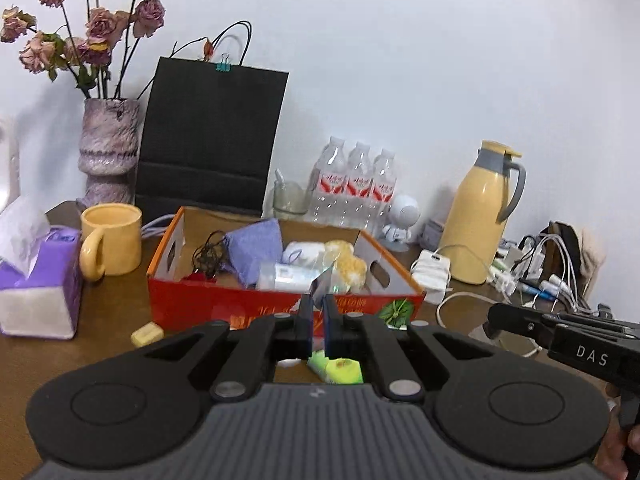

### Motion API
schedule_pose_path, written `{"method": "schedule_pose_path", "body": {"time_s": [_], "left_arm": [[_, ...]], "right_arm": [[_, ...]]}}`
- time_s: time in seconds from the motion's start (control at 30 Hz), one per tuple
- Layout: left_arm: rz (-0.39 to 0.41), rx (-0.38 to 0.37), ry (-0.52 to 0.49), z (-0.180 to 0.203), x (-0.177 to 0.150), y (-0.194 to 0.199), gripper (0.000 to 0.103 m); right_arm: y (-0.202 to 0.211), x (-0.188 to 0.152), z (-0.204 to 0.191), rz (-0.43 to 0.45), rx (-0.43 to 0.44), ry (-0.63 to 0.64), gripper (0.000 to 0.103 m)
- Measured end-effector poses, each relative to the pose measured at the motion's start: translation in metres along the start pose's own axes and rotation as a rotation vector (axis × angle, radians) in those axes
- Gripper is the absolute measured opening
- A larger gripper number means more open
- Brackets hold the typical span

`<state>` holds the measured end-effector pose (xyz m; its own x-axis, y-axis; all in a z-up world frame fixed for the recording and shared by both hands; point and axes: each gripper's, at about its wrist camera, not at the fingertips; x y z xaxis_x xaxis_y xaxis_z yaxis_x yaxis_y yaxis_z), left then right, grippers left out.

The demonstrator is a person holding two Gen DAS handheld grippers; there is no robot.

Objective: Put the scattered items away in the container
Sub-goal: 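Carry both held pieces over the box and open the left gripper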

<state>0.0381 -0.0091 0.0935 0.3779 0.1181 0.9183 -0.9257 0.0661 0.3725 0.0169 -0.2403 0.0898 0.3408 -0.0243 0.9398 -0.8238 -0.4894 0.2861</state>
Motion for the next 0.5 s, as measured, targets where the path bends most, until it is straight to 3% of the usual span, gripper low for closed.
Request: {"method": "schedule_pose_path", "body": {"time_s": [0.23,0.37,0.5], "left_arm": [[0.036,0.023,-0.005,0.000,0.040,-0.037,0.005],[0.026,0.057,-0.023,-0.006,0.061,-0.069,0.005],[-0.066,0.102,-0.053,-0.019,0.073,-0.116,0.005]], "right_arm": [[-0.035,0.042,0.014,0.043,0.030,0.000,0.006],[-0.067,0.070,0.027,0.025,0.054,0.004,0.006],[-0.109,0.088,0.056,-0.053,0.064,-0.021,0.006]]}}
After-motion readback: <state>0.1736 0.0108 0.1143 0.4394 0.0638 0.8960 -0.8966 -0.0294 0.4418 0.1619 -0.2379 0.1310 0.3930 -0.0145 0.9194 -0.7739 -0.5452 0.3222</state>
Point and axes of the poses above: each gripper's, at about its wrist camera, not at the fingertips, and y roughly against the way its jaws point, z to its right, x to its top, and after that the axes turned 10 degrees about x, right-handed
